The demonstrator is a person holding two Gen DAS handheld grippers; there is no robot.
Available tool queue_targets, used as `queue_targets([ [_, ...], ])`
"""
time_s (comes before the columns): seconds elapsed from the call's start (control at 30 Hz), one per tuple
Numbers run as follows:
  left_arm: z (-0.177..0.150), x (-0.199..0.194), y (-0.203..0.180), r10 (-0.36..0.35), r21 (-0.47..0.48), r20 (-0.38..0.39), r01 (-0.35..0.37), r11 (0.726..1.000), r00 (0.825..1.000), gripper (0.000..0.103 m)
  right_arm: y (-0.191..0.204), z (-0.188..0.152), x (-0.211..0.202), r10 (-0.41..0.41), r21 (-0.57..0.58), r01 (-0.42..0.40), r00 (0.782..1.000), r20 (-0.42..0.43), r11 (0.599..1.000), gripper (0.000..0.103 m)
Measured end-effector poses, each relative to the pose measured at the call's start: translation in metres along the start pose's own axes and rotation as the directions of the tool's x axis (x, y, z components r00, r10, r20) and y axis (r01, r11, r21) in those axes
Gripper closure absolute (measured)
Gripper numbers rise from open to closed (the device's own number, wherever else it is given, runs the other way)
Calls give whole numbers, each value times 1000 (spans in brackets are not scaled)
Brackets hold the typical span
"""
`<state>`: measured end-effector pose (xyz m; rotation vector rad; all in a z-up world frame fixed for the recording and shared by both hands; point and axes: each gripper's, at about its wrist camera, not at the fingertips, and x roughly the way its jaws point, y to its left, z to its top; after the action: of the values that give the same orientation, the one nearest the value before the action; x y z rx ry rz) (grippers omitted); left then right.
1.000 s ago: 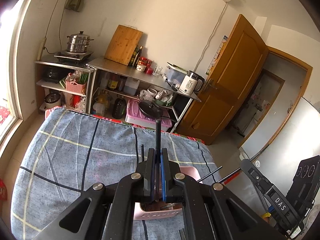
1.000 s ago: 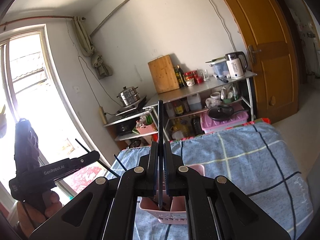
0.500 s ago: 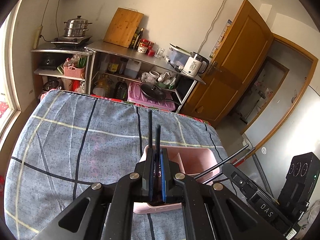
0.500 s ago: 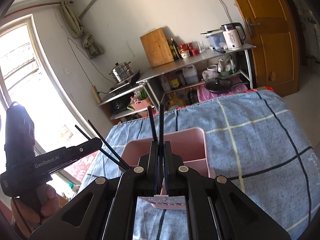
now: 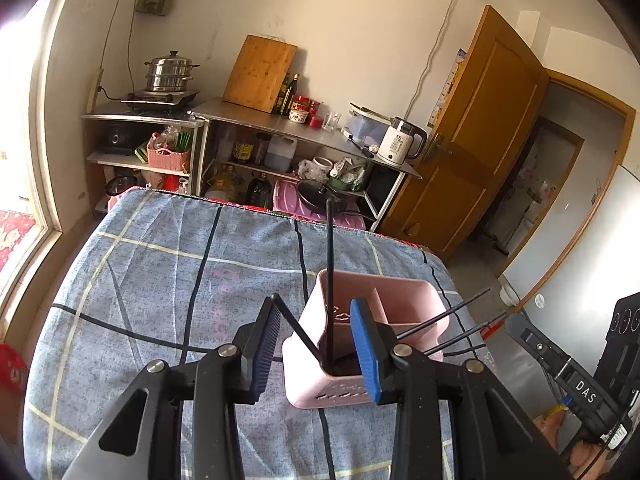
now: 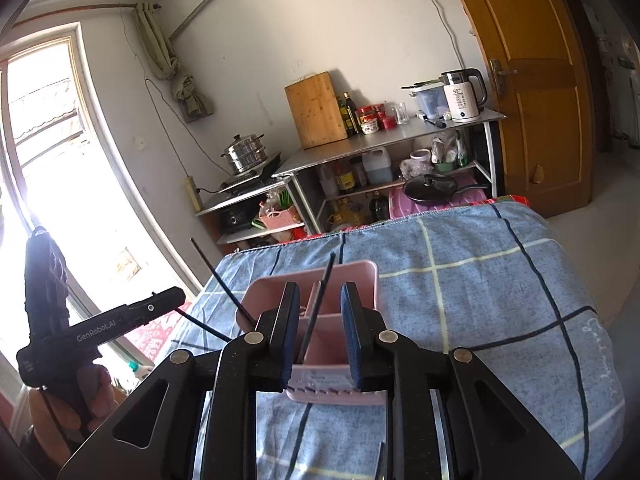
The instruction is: Organize utensils
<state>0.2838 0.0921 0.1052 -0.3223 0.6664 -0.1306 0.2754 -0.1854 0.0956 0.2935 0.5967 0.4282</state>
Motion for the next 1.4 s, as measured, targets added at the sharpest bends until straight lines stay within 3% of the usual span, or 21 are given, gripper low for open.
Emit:
queue_targets([
  [0.27, -33, -39, -6, -5, 31, 35, 3, 1000, 999, 67, -2, -30, -39, 4, -26, -5, 1000, -6, 1000, 80],
  [0.5, -84, -66, -19, -15, 88, 37, 12, 996, 999, 67, -5, -67, -75, -19, -74, 19, 1000, -1, 997, 80],
  [0.97, -193, -96, -29, -11, 137, -53, 18, 990, 999, 67, -7, -139, -114, -47, -120, 38, 996, -73, 992, 80],
  [1.4, -232, -85, -33, -10, 141, -151, 32, 989, 988, 67, -16, -167, -117, -61, -96, 48, 988, -140, 994, 81],
])
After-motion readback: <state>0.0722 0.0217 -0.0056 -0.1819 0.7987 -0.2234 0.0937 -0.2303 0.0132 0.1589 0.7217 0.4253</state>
